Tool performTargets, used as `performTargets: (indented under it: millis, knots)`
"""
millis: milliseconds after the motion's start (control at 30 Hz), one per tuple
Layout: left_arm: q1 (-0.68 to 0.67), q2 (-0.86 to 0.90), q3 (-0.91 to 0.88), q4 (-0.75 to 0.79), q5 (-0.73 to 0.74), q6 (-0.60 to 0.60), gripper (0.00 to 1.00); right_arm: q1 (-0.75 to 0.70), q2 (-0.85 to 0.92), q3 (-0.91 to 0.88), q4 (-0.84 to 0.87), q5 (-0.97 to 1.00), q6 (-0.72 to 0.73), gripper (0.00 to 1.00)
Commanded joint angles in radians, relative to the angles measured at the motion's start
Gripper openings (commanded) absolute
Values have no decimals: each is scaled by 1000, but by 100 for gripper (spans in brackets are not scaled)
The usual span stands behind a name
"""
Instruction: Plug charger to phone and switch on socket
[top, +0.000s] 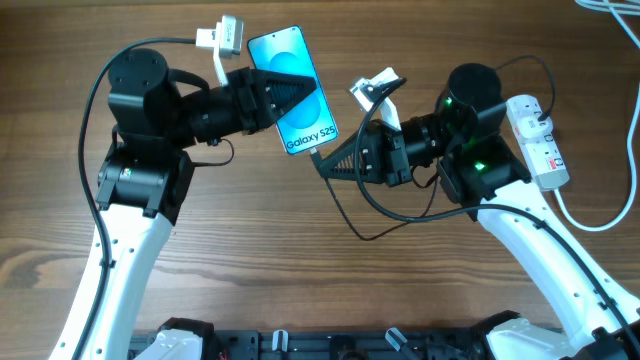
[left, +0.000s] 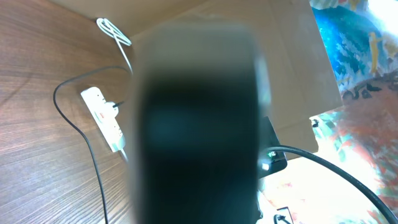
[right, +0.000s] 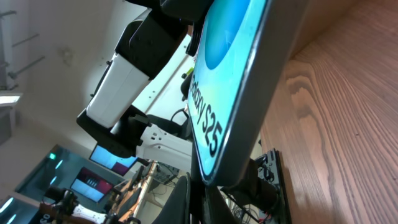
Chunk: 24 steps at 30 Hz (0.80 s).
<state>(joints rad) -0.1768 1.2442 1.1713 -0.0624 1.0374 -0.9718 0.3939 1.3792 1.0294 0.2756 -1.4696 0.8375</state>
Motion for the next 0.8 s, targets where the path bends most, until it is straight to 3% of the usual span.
performTargets:
  millis: [0,767]
  knots:
    - [-11,-6,5,8,37,-6,4,-3,5,-4,13,6,8,4]
    - [-11,-6,5,45,55,-2,4,-34,5,-4,51,65,89,4]
